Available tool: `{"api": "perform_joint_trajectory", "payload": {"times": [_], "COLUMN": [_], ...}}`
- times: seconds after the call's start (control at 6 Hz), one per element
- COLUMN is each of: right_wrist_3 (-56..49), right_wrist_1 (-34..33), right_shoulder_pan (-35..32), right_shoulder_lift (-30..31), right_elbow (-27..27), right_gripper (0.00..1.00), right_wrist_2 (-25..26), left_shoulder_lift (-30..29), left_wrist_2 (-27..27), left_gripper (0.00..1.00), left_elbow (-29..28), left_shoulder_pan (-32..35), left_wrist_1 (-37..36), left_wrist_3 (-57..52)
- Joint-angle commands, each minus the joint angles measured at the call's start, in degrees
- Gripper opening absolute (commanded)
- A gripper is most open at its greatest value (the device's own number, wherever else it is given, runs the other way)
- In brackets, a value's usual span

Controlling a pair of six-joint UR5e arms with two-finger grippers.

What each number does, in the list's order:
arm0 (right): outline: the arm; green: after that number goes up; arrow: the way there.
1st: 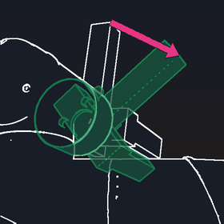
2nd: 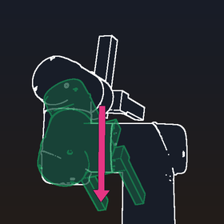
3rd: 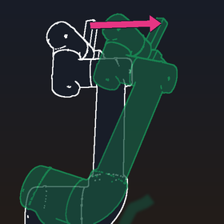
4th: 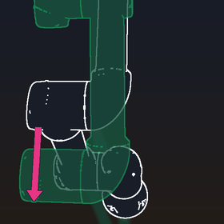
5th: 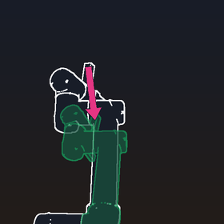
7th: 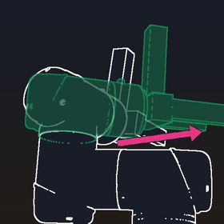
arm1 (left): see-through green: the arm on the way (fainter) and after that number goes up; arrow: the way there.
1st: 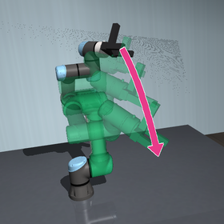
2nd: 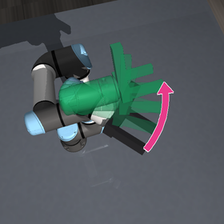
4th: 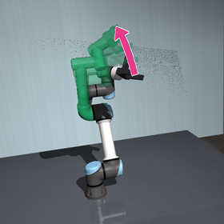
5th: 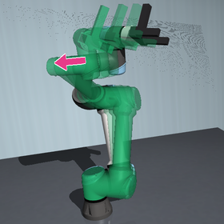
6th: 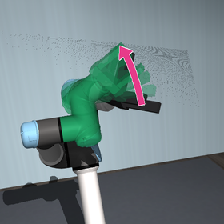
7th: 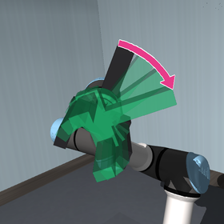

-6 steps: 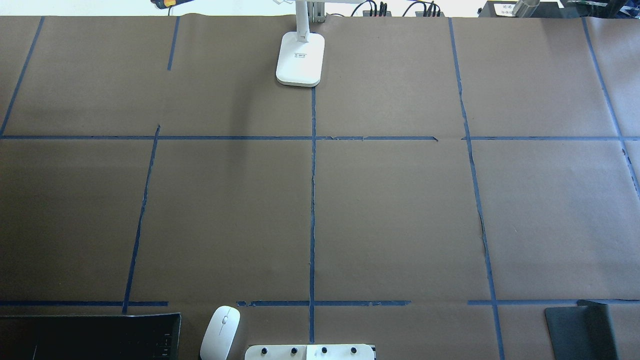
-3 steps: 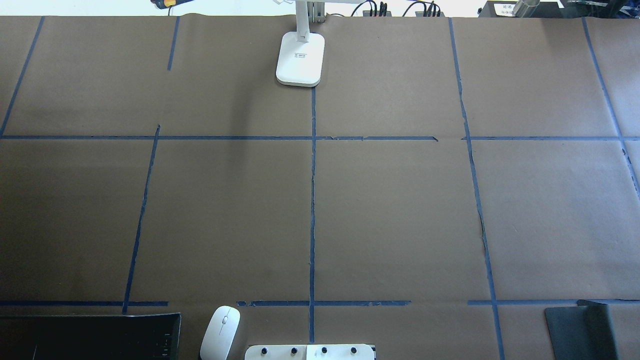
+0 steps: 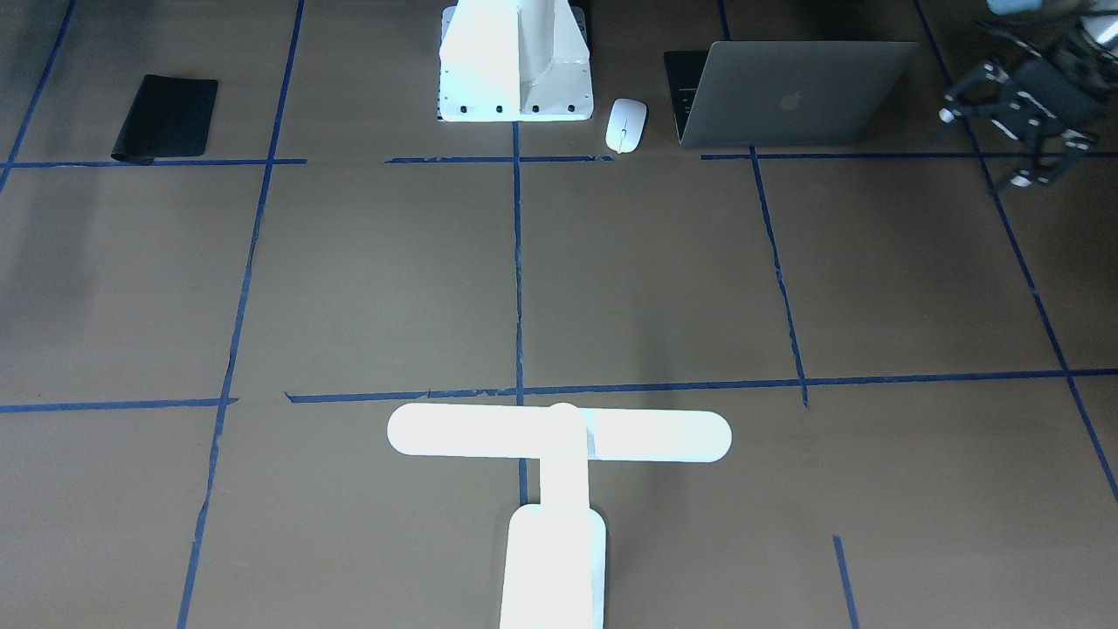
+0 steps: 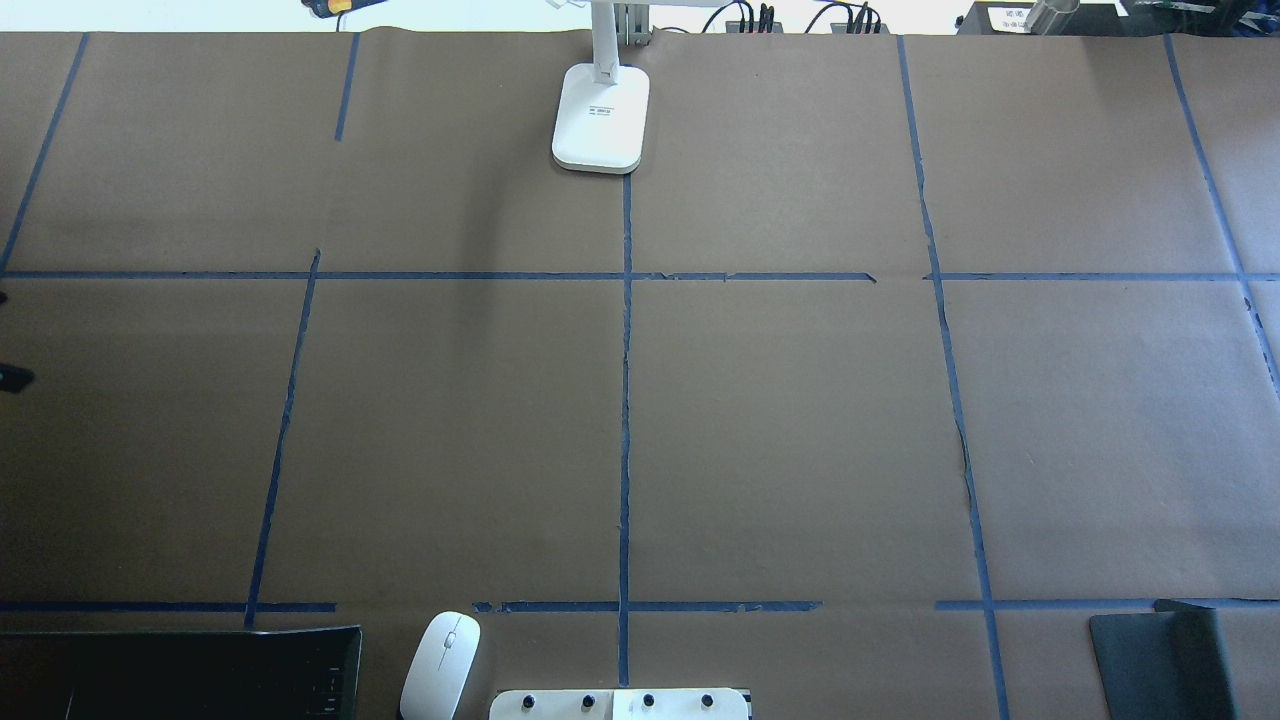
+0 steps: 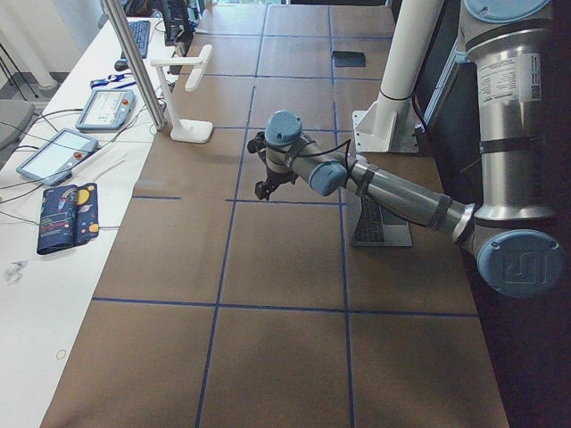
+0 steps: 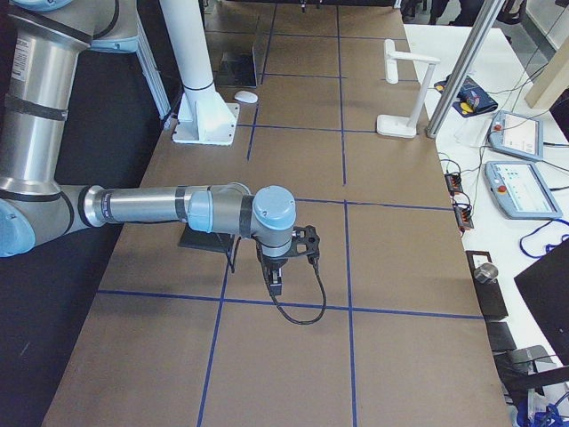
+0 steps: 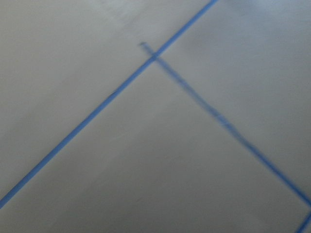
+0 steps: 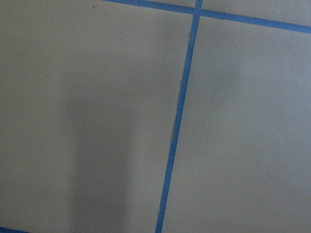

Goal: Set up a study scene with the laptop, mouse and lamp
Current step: 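Grasp the silver laptop near the robot with the left gripper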

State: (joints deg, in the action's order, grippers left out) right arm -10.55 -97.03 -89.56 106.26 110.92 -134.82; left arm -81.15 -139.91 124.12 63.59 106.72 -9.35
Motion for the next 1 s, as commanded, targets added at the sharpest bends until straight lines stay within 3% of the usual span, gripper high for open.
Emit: {"api": "perform_joint_trajectory", "payload": {"times": [0.0, 0.17, 0.5, 0.83], "right_wrist_3": [0.00, 0.00, 0.00, 0.00], "right_wrist_1": [0.00, 0.00, 0.00, 0.00], "right_shoulder_pan": [0.00, 0.00, 0.00, 0.00], "right_shoulder_lift": [0.00, 0.00, 0.00, 0.09], "right_elbow": [0.00, 0.00, 0.00, 0.00], "right_gripper": [1.00, 1.00, 1.00, 1.00], "right_wrist_2": [-0.09, -0.09, -0.18, -0.18], "left_shoulder_lift": [4.21, 7.73, 18.18, 18.40], "left_wrist_2": [3.81, 6.98, 7.19, 7.28], "left_gripper": [0.99, 0.99, 0.99, 0.97], "left_elbow": [10.74, 13.14, 13.25, 13.08], "left_shoulder_pan": [-11.06, -15.73, -18.91, -23.22], "left_wrist_1": [0.33, 2.16, 12.68, 12.90], "left_wrist_3": [1.18, -2.13, -9.10, -6.67]}}
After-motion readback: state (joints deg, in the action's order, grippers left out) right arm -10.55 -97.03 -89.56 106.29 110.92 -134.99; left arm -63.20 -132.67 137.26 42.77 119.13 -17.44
